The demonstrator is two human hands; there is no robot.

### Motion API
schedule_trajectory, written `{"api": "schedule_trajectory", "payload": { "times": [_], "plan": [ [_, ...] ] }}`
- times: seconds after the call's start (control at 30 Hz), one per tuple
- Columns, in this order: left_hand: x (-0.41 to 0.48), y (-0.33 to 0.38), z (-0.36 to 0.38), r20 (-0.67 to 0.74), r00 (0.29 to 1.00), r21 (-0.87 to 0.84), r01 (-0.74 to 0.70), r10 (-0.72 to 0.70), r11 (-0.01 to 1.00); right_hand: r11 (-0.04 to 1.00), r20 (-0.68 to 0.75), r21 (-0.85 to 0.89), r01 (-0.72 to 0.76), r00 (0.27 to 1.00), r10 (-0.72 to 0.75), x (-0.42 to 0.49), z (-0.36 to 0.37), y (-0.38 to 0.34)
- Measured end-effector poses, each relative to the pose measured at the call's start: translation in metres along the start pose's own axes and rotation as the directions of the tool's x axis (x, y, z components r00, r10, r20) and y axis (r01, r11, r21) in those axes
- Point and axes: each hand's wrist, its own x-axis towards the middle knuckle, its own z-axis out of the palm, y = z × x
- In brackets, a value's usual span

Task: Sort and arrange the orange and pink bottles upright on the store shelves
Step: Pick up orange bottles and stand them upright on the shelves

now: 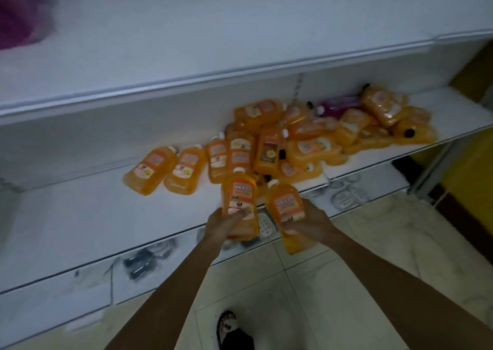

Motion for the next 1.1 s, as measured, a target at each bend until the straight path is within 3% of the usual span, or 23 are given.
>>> {"api": "schedule_trajectory", "payload": {
  "times": [0.23, 0.37, 0.5, 0.67, 0.9, 1.0, 1.1],
  "plan": [
    [-0.048, 0.048, 0.151, 0.238, 0.956, 0.058, -0.191, 0.173, 0.980, 0.985, -0.332, 0.174, -0.017, 0.940, 0.075, -0.067, -0.153, 0.099],
    [-0.085, 0.082, 0.241, 0.400, 0.861, 0.093, -0.380, 0.315, 0.920, 0.967, -0.533, 0.243, 0.070, 0.843, 0.073, -0.109, -0.245, 0.136],
    [-0.119, 0.121, 0.318, 0.518, 0.747, 0.081, -0.528, 0.417, 0.845, 0.943, -0.716, 0.288, 0.163, 0.691, 0.099, -0.136, -0.323, 0.157],
    [-0.147, 0.182, 0.395, 0.624, 0.597, -0.035, -0.623, 0.504, 0.781, 0.940, -0.816, 0.262, 0.217, 0.569, 0.096, -0.151, -0.404, 0.161],
    [-0.133, 0.276, 0.491, 0.641, 0.468, -0.100, -0.735, 0.608, 0.671, 0.931, -0.914, 0.195, 0.308, 0.402, 0.058, -0.122, -0.535, 0.147],
    [-0.114, 0.333, 0.538, 0.627, 0.440, -0.116, -0.763, 0.643, 0.635, 0.907, -0.938, 0.164, 0.388, 0.346, 0.021, -0.092, -0.603, 0.133],
    [-0.096, 0.394, 0.586, 0.591, 0.454, -0.105, -0.776, 0.667, 0.622, 0.917, -0.938, 0.130, 0.376, 0.347, -0.009, -0.059, -0.662, 0.119]
  ]
}}
